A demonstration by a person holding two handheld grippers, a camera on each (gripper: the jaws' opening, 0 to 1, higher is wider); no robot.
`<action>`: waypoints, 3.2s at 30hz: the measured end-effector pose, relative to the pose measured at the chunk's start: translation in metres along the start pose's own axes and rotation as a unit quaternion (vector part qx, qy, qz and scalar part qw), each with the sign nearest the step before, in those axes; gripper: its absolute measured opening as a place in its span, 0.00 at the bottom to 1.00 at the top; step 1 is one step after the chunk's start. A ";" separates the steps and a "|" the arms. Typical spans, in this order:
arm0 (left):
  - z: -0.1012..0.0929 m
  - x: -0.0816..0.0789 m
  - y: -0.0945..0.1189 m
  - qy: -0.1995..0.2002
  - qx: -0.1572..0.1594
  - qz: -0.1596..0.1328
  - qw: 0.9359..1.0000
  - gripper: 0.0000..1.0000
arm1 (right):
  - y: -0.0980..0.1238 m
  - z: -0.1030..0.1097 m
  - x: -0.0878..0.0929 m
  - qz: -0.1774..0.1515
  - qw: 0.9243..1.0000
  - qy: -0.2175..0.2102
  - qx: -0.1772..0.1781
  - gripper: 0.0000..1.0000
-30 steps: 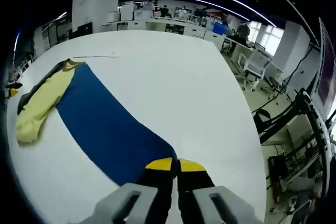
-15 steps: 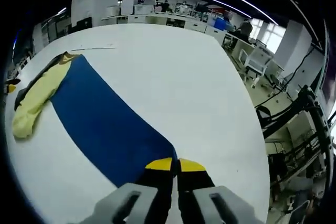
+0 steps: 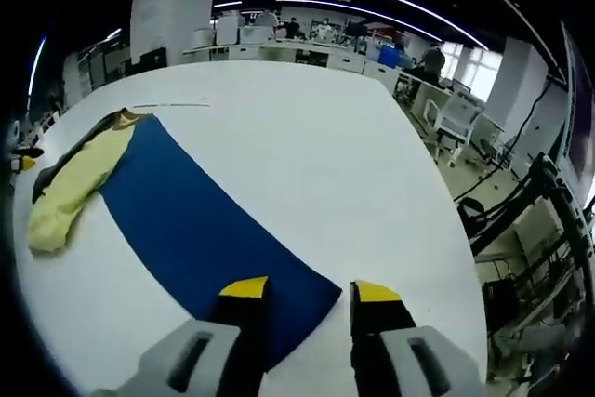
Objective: Fold the garment on the visible template until the final outline fits inside the template.
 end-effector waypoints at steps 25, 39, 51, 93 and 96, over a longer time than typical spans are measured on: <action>0.005 -0.001 0.005 0.006 -0.001 -0.010 1.000 0.50 | 0.022 0.063 -0.026 -0.091 0.992 0.009 -0.091 0.64; 0.011 0.009 0.018 0.012 -0.004 -0.007 1.000 0.50 | 0.026 0.123 -0.055 -0.123 0.977 0.057 -0.164 0.64; 0.016 0.024 0.030 0.025 -0.011 -0.003 1.000 0.49 | 0.020 0.172 -0.068 -0.136 0.960 0.104 -0.224 0.62; 0.015 0.063 0.008 0.085 -0.026 0.042 0.995 0.33 | 0.034 0.266 -0.079 -0.162 0.916 0.137 -0.341 0.65; 0.015 0.066 0.007 0.094 -0.028 0.045 0.994 0.32 | 0.035 0.267 -0.079 -0.161 0.915 0.143 -0.341 0.64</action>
Point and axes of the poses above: the point that each gripper's makers call its tool centre point, and the gripper's own axes: y roughly backward along the fingers, z roughly to its left, x roughly out of its underside, the point moved 5 cm from there along y, roughly backward along the fingers, and after that the axes turned 9 degrees about -x, right-handed, at the moved point
